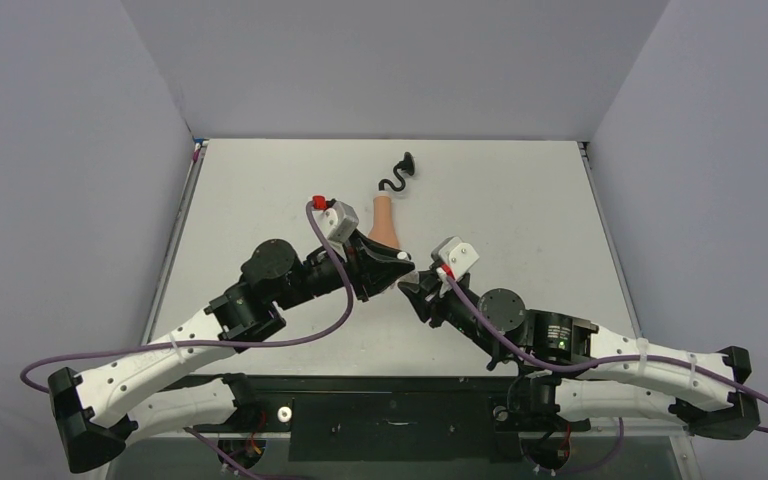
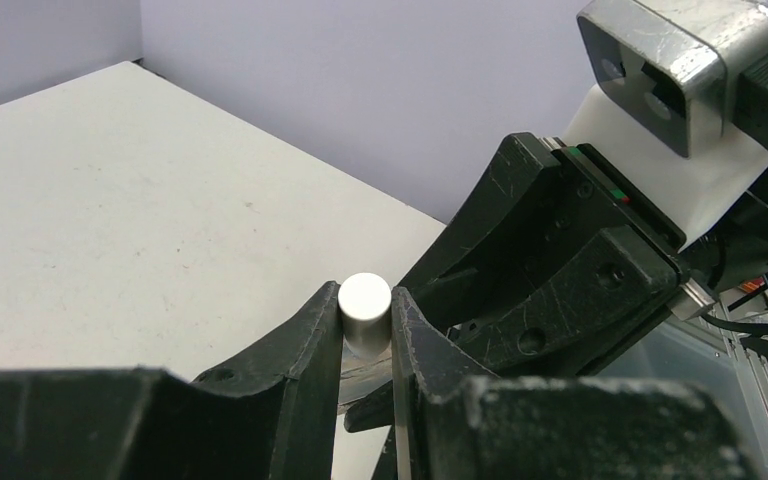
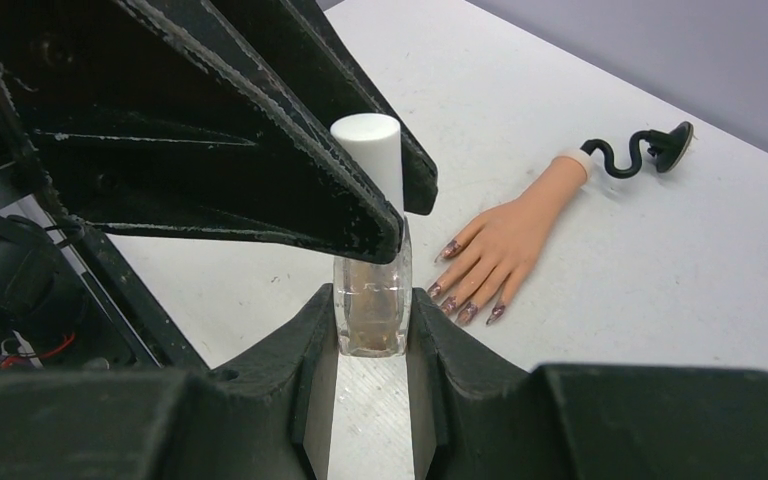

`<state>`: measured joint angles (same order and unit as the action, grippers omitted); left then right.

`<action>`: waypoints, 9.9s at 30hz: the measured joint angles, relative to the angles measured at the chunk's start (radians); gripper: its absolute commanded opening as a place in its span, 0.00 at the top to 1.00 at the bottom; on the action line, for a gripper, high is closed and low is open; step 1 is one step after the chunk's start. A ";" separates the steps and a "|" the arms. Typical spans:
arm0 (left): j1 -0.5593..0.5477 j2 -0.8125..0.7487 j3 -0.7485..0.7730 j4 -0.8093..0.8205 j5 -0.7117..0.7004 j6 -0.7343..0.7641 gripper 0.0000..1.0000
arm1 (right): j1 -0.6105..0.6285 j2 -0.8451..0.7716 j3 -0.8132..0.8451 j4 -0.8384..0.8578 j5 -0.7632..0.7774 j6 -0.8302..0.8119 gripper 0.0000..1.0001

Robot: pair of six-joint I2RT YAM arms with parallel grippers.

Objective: Paint the nails

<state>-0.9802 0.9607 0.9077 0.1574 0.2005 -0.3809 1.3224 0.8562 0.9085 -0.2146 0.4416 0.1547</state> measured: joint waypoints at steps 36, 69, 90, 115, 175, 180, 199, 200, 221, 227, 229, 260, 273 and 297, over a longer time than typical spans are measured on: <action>0.025 -0.197 0.021 -0.190 0.502 0.204 0.41 | -0.014 -0.139 0.009 -0.034 -0.633 -0.016 1.00; 0.025 -0.154 0.007 -0.148 0.512 0.164 1.00 | -0.020 -0.111 0.021 -0.019 -0.653 -0.034 0.54; 0.020 -0.183 -0.049 -0.045 0.470 0.103 1.00 | -0.021 -0.134 0.021 0.035 -0.620 -0.035 0.70; 0.020 -0.194 -0.080 0.040 0.470 0.075 0.59 | -0.020 -0.134 0.021 0.042 -0.625 -0.029 1.00; 0.003 -0.141 -0.087 0.136 0.465 0.048 1.00 | -0.018 -0.155 -0.015 0.000 -0.588 -0.027 1.00; -0.002 -0.129 -0.072 0.052 0.344 0.087 1.00 | -0.018 -0.117 0.016 -0.058 -0.464 -0.026 1.00; -0.024 -0.007 -0.009 -0.063 -0.080 -0.019 0.83 | -0.020 0.006 0.062 -0.132 -0.077 0.029 1.00; -0.024 -0.007 -0.009 -0.063 -0.082 -0.021 0.81 | -0.020 0.005 0.062 -0.132 -0.077 0.031 1.00; -0.019 -0.113 0.008 -0.135 0.016 -0.004 0.27 | -0.020 -0.120 0.054 -0.124 -0.228 0.069 1.00; -0.008 -0.175 0.008 -0.129 0.130 0.012 0.28 | -0.020 -0.170 0.028 -0.125 -0.387 0.070 1.00; -0.006 -0.182 0.008 -0.114 0.183 0.023 0.29 | -0.020 -0.185 0.017 -0.123 -0.441 0.071 1.00; 0.000 -0.122 -0.060 0.142 0.562 -0.006 0.55 | -0.018 -0.170 -0.003 -0.093 -0.687 0.063 1.00; 0.002 -0.107 -0.066 0.145 0.576 -0.007 1.00 | -0.018 -0.138 0.003 -0.054 -0.696 0.051 1.00; 0.013 -0.076 -0.013 -0.027 0.054 0.049 1.00 | -0.007 0.036 0.111 -0.104 -0.153 0.071 1.00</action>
<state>-0.9672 0.8848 0.8951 0.1303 0.2543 -0.3317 1.3151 0.8925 1.0199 -0.3187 0.2882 0.2260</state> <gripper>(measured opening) 0.149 0.223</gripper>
